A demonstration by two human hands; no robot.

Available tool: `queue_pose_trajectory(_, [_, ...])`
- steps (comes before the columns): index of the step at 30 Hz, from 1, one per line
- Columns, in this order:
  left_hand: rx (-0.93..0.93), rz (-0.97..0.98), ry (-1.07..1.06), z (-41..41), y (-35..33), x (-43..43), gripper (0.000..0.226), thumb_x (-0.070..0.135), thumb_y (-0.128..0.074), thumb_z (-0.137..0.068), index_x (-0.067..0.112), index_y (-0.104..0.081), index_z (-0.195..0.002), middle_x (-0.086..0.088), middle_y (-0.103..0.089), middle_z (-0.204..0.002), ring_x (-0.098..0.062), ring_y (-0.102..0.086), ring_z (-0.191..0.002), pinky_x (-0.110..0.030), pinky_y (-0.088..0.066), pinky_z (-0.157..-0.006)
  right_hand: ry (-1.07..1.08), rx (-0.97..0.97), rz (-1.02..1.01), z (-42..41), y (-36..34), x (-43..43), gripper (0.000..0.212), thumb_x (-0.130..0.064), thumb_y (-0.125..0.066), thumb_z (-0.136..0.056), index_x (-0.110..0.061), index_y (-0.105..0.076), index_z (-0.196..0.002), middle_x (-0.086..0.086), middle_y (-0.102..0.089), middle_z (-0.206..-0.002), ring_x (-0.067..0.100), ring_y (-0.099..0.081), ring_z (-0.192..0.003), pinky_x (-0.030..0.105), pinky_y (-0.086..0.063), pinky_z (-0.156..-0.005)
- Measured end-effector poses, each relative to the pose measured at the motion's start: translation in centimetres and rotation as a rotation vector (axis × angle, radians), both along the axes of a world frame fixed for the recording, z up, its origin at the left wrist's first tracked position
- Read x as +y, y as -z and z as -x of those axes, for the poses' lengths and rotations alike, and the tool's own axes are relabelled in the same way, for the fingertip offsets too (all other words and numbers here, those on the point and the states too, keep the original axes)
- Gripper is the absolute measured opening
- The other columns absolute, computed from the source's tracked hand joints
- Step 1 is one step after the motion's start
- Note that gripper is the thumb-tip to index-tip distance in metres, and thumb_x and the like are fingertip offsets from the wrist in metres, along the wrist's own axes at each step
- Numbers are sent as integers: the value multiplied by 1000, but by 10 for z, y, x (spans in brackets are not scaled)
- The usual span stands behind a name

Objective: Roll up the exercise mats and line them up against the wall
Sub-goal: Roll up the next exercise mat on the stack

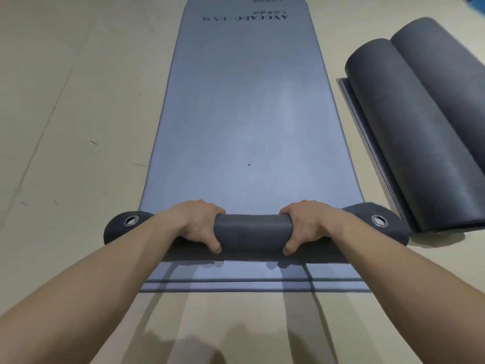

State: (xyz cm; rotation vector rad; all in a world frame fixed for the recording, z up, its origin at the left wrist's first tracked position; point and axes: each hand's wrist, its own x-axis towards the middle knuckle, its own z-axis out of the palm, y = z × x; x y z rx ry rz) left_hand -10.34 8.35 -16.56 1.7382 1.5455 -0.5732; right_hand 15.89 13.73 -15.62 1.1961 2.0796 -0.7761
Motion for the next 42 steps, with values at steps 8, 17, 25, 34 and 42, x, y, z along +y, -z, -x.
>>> queue_pose_trajectory(8, [-132,235,-87,5,16,34,47,40,-96,-61,36,-70,-100,13,-76,-101,-17,-73,-96,-42,-59,-95,-130,30,-311,18,21,-25,84,-73,-80,-62,-31,-47,-127,-3,-64,-108,24,-62,-93,40,-54,-81])
queue_pose_trajectory(17, [279,-847,122,-12,57,-40,121,67,-83,-57,16,-28,-153,-14,-53,-138,-39,-52,-124,-57,-39,-106,-79,41,-5,38,0,41,70,-62,-90,-55,-35,-60,-112,-13,-68,-104,18,-65,-96,40,-56,-90])
queue_pose_trajectory(25, [238,-594,140,-5,26,13,104,69,-74,-60,30,-33,-147,2,-59,-128,-27,-61,-109,-44,-45,-96,-167,7,-681,-10,28,-2,130,-81,-78,-55,-31,-13,-157,6,-47,-143,34,-49,-128,56,-33,-112])
queue_pose_trajectory(34, [364,-512,130,4,22,32,148,88,-72,-55,25,9,-162,-8,-19,-168,-37,-26,-152,-62,-21,-121,-89,91,-234,10,19,83,124,-67,-93,-47,-44,-29,-151,-6,-58,-126,25,-59,-114,40,-47,-94])
queue_pose_trajectory(42, [243,-430,177,0,12,28,96,74,-73,-55,32,-40,-135,7,-62,-106,-23,-65,-87,-41,-56,-78,22,96,27,7,13,71,107,-49,-99,-52,-41,-44,-144,-12,-61,-126,23,-57,-122,42,-46,-106])
